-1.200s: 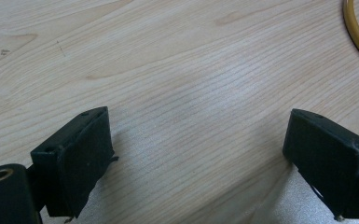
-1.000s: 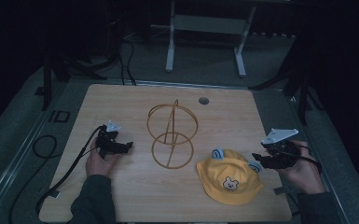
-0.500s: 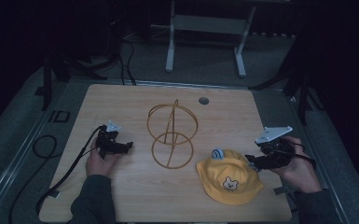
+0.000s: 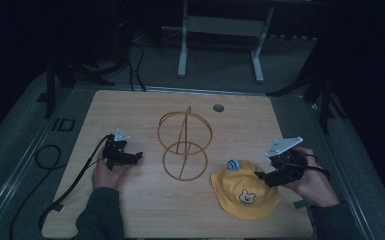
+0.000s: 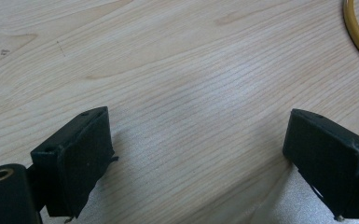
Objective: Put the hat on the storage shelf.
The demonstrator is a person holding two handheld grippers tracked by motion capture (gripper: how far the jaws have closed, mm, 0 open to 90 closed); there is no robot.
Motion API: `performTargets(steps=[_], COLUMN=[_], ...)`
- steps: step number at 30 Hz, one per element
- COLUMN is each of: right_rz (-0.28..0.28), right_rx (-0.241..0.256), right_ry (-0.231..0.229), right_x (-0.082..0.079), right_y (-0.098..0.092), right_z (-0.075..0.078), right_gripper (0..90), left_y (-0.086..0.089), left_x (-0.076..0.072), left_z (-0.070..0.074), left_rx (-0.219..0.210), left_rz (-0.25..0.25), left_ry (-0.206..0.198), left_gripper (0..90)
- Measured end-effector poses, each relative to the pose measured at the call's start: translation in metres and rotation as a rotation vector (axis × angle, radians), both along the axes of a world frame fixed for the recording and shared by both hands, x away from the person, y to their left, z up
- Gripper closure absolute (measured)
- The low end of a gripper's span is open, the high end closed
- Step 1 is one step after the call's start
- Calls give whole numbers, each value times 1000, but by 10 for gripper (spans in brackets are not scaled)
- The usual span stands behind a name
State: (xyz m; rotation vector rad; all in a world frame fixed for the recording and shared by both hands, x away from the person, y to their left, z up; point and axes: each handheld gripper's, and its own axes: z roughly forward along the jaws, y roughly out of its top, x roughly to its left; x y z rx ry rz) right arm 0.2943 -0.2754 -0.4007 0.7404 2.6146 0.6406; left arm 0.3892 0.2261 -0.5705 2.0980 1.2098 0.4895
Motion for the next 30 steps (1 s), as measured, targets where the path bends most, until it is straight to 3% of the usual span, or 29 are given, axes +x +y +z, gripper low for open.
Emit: performTargets(steps=[12,30], right_rz=[71,88], right_rx=[-40,-114], right_ry=[43,163], right_x=[2,15], right_y=[17,29], right_z=[-10,-24], right_gripper=[257,366], left_y=[0,0], left_x=[0,0], left_z=[0,0], left_rx=[0,0], left_rz=[0,0], left_ry=[0,0], left_gripper=[80,80])
